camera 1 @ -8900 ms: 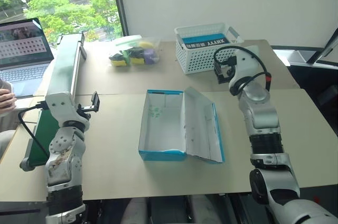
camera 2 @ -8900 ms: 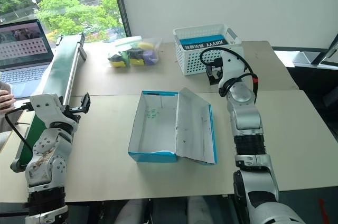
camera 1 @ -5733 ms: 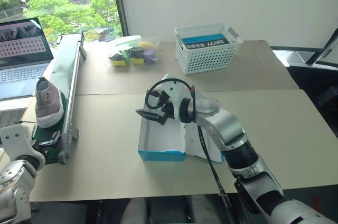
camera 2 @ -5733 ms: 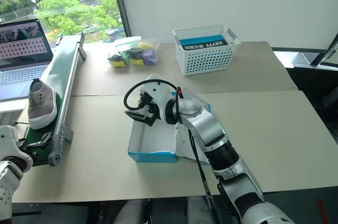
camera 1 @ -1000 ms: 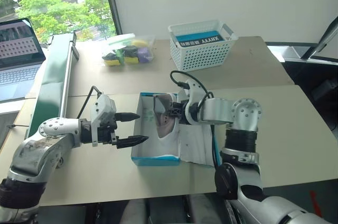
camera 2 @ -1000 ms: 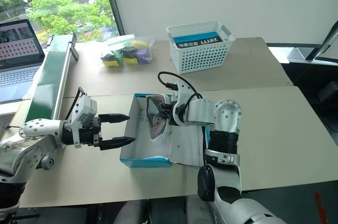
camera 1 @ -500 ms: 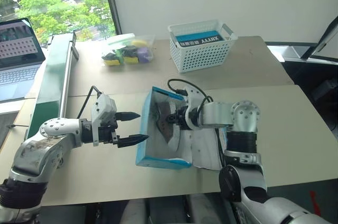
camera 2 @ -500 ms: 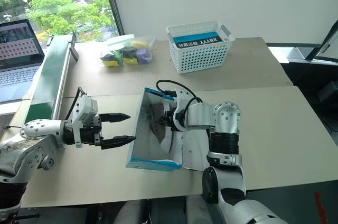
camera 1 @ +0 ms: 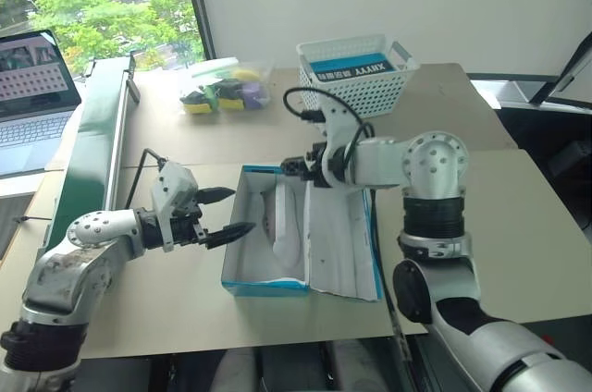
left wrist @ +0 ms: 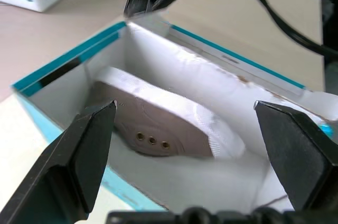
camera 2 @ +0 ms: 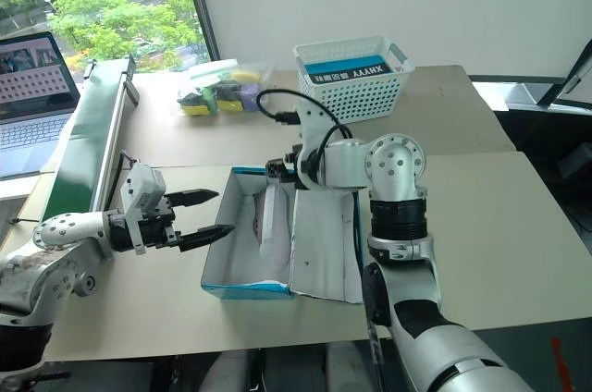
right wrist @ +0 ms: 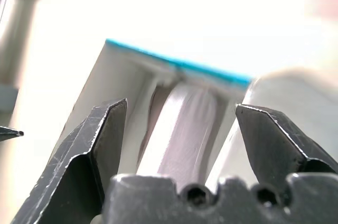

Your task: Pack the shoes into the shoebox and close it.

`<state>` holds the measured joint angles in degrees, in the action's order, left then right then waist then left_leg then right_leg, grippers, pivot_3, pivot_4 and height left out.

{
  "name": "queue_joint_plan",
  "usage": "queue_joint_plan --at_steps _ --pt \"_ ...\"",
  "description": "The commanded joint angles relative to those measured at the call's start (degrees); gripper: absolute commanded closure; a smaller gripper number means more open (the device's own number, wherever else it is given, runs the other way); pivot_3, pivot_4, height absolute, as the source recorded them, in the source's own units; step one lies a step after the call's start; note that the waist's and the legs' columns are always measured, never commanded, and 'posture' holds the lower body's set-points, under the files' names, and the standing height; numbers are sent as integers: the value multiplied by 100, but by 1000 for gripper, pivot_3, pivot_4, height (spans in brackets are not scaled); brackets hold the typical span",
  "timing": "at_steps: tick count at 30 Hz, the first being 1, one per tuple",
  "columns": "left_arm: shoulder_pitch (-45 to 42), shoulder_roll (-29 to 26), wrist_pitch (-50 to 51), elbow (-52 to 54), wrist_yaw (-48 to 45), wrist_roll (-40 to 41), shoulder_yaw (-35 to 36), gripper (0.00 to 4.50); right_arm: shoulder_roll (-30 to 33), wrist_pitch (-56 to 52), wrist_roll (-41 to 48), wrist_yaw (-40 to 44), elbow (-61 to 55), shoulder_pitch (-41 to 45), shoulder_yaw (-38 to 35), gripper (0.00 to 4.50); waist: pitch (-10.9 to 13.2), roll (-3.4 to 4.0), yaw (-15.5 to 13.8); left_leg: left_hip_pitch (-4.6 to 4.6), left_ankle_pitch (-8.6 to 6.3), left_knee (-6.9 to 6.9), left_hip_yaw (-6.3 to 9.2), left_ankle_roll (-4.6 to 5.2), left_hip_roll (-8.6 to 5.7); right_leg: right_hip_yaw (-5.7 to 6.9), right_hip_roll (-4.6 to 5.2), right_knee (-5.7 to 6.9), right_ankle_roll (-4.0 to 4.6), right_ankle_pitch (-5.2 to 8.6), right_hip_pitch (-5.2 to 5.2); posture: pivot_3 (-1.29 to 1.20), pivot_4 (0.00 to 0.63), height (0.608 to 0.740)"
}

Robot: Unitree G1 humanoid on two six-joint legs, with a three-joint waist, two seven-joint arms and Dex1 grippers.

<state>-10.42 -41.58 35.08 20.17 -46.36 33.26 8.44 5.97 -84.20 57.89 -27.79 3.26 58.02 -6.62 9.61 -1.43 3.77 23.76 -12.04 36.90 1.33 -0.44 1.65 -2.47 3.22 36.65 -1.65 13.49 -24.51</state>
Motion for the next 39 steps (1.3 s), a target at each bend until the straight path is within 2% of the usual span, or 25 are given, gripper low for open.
queue_joint_plan --at_steps 1,4,9,14,16,17,20,32,39 --pt "-237 472 -313 -123 1451 -612 596 0 71 586 -437 997 -388 160 473 647 0 0 -11 0 0 0 0 0 0 0 0 3 0 0 0 0 150 739" --pt "-447 874 -246 -105 2579 -1007 1019 0 89 1154 -760 1696 -503 140 698 647 0 -3 -11 0 0 3 -1 0 2 -1 -1 4 7 -6 -1 0 150 739" --pt "73 1401 267 323 4088 -1539 1860 0 829 2923 -1336 4740 -1170 -420 1686 647 -1 -5 -15 3 -1 1 0 -1 0 -1 2 1 6 -7 -1 0 150 739" --pt "824 1692 665 809 4423 -1489 2526 0 1289 4058 -1847 6427 -1089 -1221 2076 647 0 -16 -44 2 -8 2 1 -1 -2 0 9 0 4 -8 4 0 150 739" --pt "1101 1691 674 846 4375 -1492 2658 0 1404 4441 -2193 6821 -1089 -1481 2336 148 1 -17 -83 -3 -7 6 1 -3 -2 0 10 3 5 -8 3 0 150 739" --pt "1226 1688 676 832 4349 -1506 2720 0 1418 4654 -2429 6920 -1041 -1593 2489 21 -1 -19 -101 -7 -4 8 1 -7 -2 0 8 9 9 -10 3 0 150 739" --pt "1462 1733 588 833 4205 -1389 2896 0 1341 5202 -3005 7063 -861 -1826 2795 21 -1 -21 -116 -49 -5 5 -8 -8 2 -4 6 7 15 -9 32 0 150 739" --pt "1677 1787 500 993 4149 -1278 3055 0 755 6053 -3721 7423 -426 -1884 2768 21 -3 -31 -135 -46 -7 5 -7 -15 4 -4 3 9 18 -11 28 0 150 739" --pt "1698 1836 393 883 4217 -1355 2992 0 442 6159 -4383 7003 17 -1840 2880 21 -4 -33 -134 -48 -8 5 -7 -15 4 -5 3 10 19 -11 27 0 150 739"
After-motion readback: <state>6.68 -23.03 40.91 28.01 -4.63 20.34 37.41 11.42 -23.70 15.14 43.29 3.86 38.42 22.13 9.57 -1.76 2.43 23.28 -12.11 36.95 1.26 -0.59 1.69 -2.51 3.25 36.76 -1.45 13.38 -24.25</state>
